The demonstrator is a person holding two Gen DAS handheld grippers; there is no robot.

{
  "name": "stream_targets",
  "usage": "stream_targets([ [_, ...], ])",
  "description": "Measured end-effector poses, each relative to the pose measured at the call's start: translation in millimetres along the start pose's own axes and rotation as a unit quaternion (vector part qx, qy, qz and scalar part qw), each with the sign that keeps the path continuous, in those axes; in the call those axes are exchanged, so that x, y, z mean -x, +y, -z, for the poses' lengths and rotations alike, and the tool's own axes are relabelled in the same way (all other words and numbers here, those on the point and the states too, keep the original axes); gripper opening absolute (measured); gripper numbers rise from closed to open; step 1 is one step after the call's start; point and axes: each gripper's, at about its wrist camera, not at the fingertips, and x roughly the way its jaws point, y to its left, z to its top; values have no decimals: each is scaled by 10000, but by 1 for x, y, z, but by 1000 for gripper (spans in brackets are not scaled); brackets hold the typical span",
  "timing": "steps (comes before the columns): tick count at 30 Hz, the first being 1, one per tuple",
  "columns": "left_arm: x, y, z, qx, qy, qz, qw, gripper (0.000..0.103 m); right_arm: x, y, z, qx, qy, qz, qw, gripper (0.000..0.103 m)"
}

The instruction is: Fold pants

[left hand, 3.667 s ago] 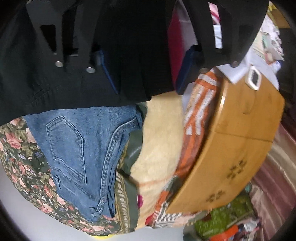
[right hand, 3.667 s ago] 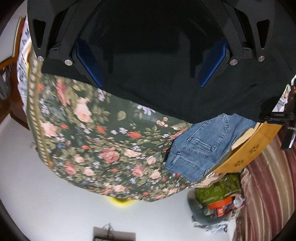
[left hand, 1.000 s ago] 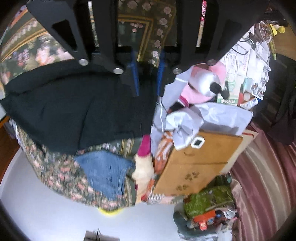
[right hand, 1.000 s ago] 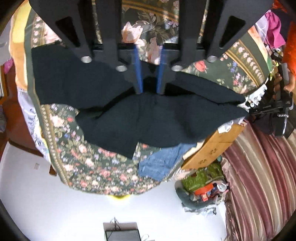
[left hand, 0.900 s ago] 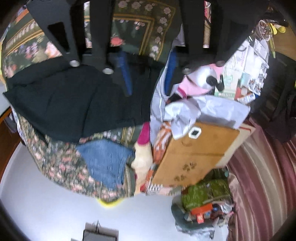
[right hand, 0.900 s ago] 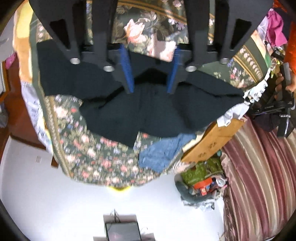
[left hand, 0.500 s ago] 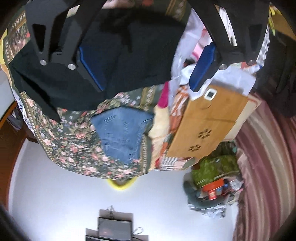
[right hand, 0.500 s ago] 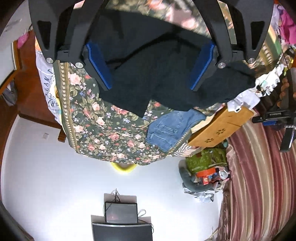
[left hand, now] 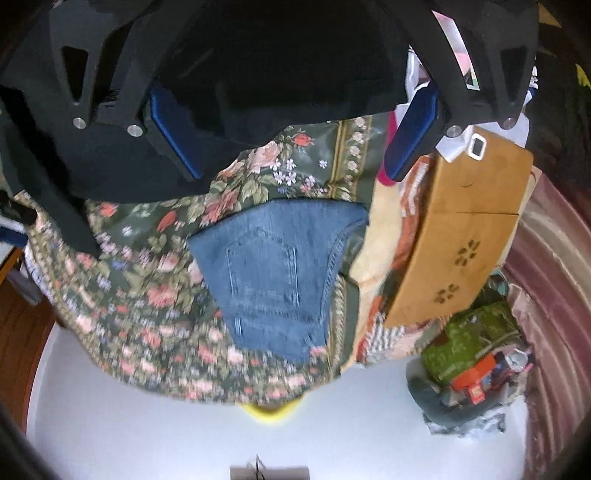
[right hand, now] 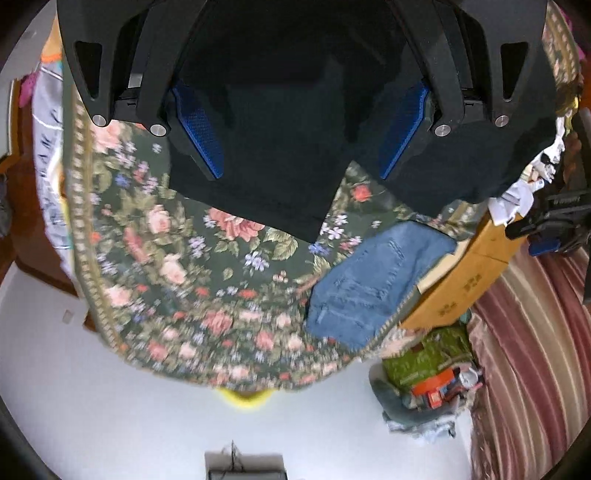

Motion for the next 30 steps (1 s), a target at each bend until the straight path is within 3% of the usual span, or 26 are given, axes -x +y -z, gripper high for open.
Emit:
stream_targets([
  [3,-18,-3,4,-90,153,-72,9998,99,-30,-7,-12,-96,277,-113,9995,82],
  [10,-37,-11,12,-406,281,-159,9987,99,-87,-15,-24,-306,789,-301,9960,64],
  [12,-37,-12,13,-442,282,-173,9985,99,-91,-15,-23,-352,719,-284,9964,59],
  [15,-37,-13,13,-451,298,-194,9984,99,-89,-16,-21,-389,608,-237,9971,36],
  [17,-35,-13,13,-422,329,-169,9984,99,-87,-17,-21,-413,592,-197,9972,14],
  [18,-33,-13,13,-412,341,-150,9985,99,-87,-18,-23,-428,606,-171,9971,13],
  [25,4,-28,19,-590,196,-9,9981,99,-32,-21,-19,-509,133,-28,9986,11],
  [30,34,-51,28,-789,101,181,9967,99,47,-43,-12,-742,-468,117,9961,11],
])
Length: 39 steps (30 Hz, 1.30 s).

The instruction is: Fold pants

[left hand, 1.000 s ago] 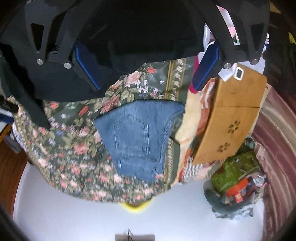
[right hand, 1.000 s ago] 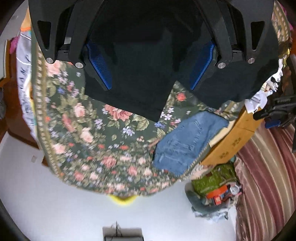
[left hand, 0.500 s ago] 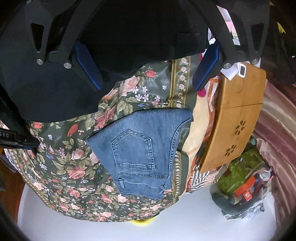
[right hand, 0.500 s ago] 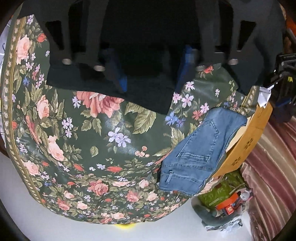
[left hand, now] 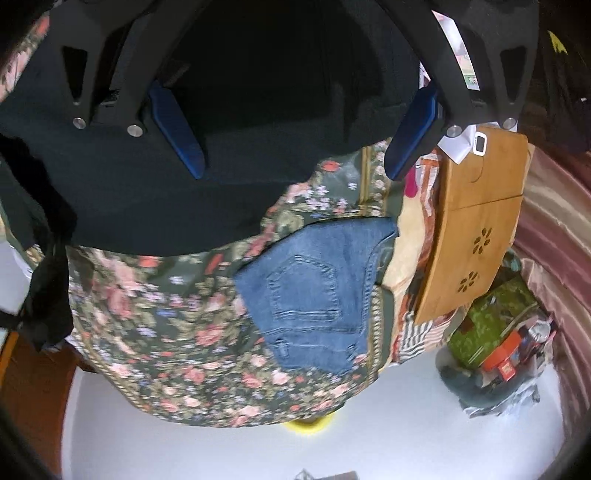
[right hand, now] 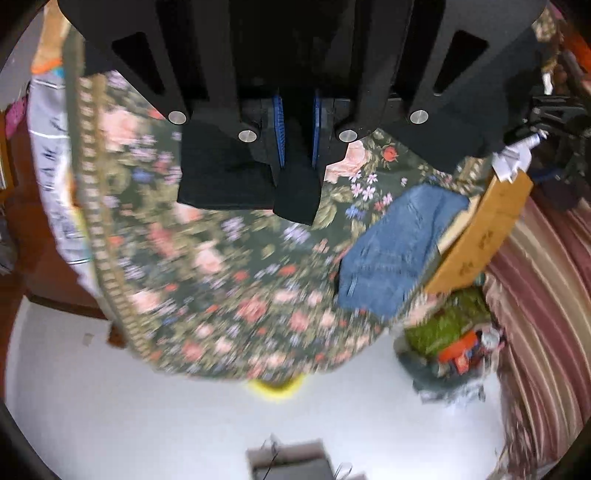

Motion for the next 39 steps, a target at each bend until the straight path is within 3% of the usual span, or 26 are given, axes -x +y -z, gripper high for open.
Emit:
stream_targets([
  [5,17,-29,6,-180,4,265,9995,99,80,-21,8,-31,-487,237,9985,11],
  [11,20,-61,19,-411,255,466,9977,99,130,-56,45,-219,-590,556,9965,11],
  [16,17,-77,38,-652,324,350,9967,99,126,-83,93,-278,-238,1044,9939,11],
  [20,19,-73,47,-541,270,405,9973,102,109,-110,136,-450,154,1422,9887,11],
  [26,15,-60,49,-138,430,719,9964,103,77,-130,178,-853,735,1451,9830,12],
  [30,17,-52,50,-43,440,738,9963,103,65,-115,189,-493,1191,1721,9766,27],
  [32,21,-45,51,12,386,696,9968,103,68,-106,186,-243,1189,1932,9736,44],
  [35,31,-24,51,231,221,608,9976,103,87,-92,175,33,851,2099,9740,55],
  [39,45,19,52,553,-52,315,9980,103,108,-68,146,182,375,1845,9819,60],
])
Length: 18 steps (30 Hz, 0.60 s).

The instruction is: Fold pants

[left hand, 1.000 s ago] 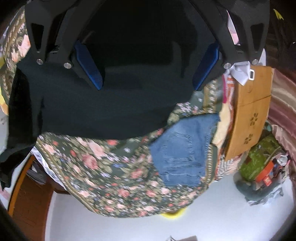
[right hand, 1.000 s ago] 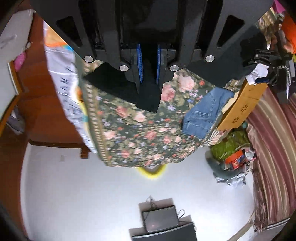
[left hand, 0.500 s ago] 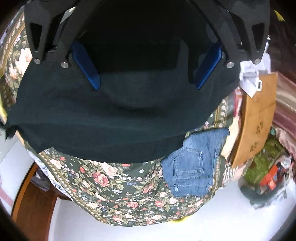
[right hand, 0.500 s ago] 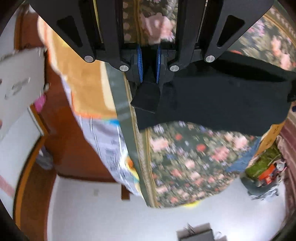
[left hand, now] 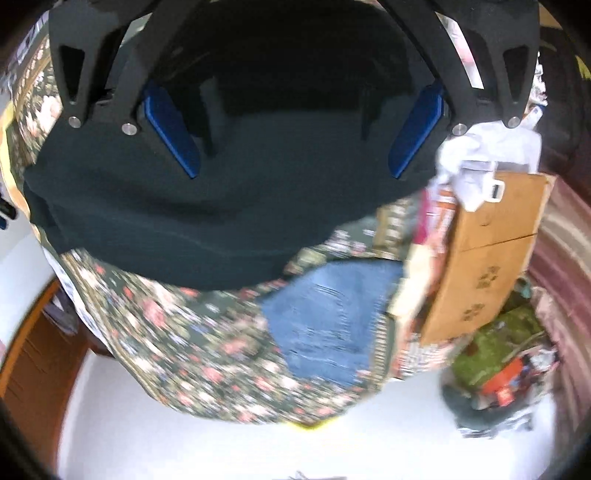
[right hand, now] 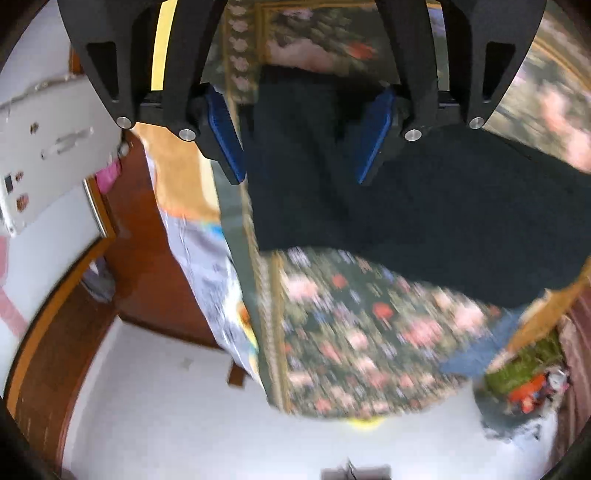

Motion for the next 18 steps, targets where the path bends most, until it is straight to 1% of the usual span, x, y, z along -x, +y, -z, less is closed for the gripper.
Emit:
stream_targets([
  [3,6,38,-3,280,-142,-233,9992,103,18,26,-27,147,-371,-335,9986,62],
  [4,6,54,-3,397,-155,-328,9986,103,20,36,-33,192,-444,-429,9979,63],
  [5,6,67,-3,503,-153,-398,9978,103,26,51,-45,294,-578,-621,9960,63],
  [7,2,94,-2,749,-111,-486,9959,103,30,73,-57,436,-708,-880,9926,64],
  [8,-2,109,0,898,-67,-504,9947,103,32,90,-68,559,-780,-1095,9894,64],
  [10,-12,134,3,1109,45,-560,9922,103,30,113,-80,705,-852,-1314,9851,65],
  [12,-31,157,7,1290,319,-644,9890,103,23,144,-97,914,-875,-1537,9800,65],
  [14,-50,170,11,1411,571,-596,9865,103,16,164,-107,1042,-806,-1736,9760,65],
  [16,-70,177,15,1479,822,-462,9845,103,4,189,-119,1209,-670,-1948,9710,65],
  [18,-92,180,19,1521,1074,-112,9825,103,-15,214,-129,1387,-468,-2108,9665,65],
])
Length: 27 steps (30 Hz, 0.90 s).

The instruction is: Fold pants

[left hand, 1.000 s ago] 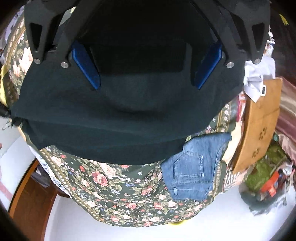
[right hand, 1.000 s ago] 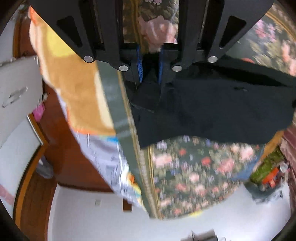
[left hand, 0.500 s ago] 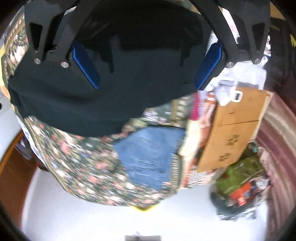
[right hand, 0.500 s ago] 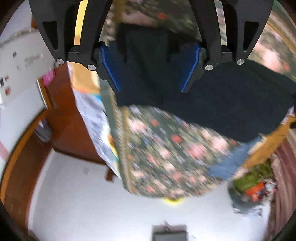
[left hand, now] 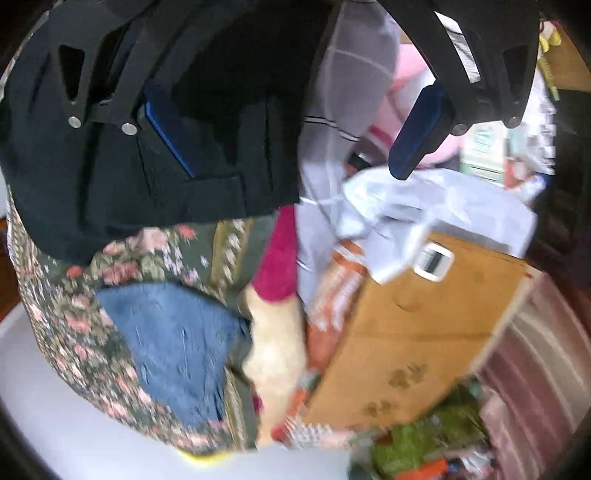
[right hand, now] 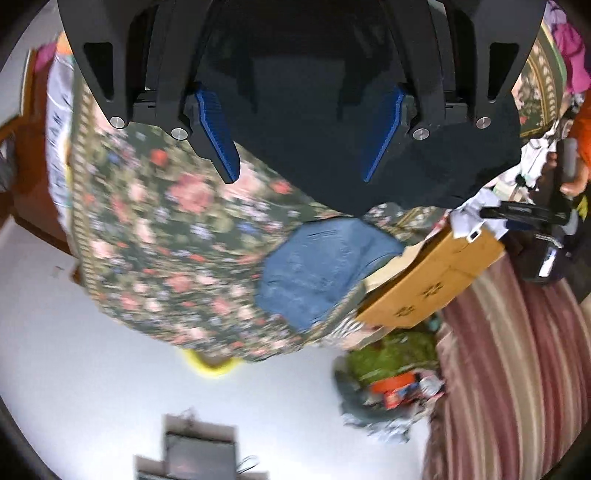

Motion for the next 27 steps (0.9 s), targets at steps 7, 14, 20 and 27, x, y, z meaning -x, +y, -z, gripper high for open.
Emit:
stream_targets([
  [7,-47,-15,6,-199,657,536,9962,96,-90,36,-18,483,960,-253,9939,64],
  [14,-32,-35,18,-893,72,384,9952,42,-155,58,-29,891,1572,-281,9831,44],
  [20,-34,-23,33,-1038,-19,-81,9946,32,-170,92,-9,1961,1572,125,9678,20],
  [27,-58,15,38,-592,525,-521,9955,12,-168,75,-15,1600,1360,609,9758,7],
])
